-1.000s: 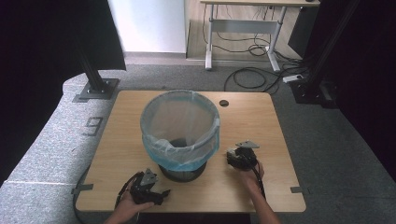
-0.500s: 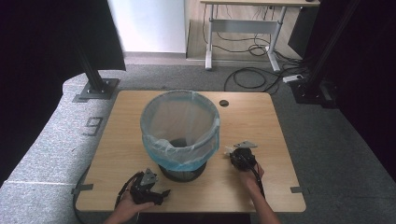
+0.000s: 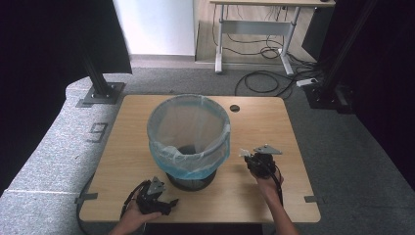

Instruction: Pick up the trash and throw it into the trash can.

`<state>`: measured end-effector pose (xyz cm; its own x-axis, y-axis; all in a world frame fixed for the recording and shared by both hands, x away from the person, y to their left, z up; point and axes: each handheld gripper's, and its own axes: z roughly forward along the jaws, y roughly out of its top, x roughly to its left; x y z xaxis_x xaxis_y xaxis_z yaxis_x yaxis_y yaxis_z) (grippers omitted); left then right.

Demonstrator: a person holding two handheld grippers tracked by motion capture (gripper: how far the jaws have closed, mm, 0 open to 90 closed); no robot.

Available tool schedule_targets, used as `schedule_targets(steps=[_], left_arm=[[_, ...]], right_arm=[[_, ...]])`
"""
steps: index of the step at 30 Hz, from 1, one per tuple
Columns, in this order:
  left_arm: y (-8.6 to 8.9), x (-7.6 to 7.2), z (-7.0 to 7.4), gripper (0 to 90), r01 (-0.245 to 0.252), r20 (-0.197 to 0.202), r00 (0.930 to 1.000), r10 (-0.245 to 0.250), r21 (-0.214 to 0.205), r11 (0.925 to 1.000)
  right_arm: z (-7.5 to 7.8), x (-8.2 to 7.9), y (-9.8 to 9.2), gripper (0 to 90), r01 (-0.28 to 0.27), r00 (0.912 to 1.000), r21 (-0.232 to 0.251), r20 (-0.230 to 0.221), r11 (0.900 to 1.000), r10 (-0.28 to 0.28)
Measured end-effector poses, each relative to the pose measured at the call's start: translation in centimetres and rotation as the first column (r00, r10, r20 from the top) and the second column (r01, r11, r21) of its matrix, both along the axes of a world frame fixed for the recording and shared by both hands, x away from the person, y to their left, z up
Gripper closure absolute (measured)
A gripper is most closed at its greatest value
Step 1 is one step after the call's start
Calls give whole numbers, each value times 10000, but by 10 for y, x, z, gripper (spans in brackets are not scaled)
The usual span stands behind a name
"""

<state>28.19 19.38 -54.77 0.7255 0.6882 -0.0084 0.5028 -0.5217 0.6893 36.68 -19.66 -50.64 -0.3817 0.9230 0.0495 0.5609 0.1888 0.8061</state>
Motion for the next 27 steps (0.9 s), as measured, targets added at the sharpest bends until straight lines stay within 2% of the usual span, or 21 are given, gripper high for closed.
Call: schedule_targets(steps=[4,7,10,15,16,27], left_arm=[[0,0,0,144,6,-5,10000,-6,-6,10000],[0,0,0,144,3,1,10000,-3,-1,10000],[0,0,0,144,-2,-8,10000,2,-19,10000],[0,0,0,144,0,-16,10000,0,-28,10000],[0,0,0,144,1,-17,10000,-1,-26,10000],[0,0,0,144,25,-19,10000,-25,-27,10000]], right_arm=[[11,-6,-6,782,-58,9997,319,227,9995,51],[22,-12,-10,782,-299,9986,571,464,9979,273],[32,-19,-13,782,-504,9963,636,723,9967,458],[39,-23,-16,782,-653,9944,795,887,9947,582],[41,-24,-16,782,-688,9941,982,904,9928,599],[52,-29,-18,781,-746,9901,986,1263,9923,619]])
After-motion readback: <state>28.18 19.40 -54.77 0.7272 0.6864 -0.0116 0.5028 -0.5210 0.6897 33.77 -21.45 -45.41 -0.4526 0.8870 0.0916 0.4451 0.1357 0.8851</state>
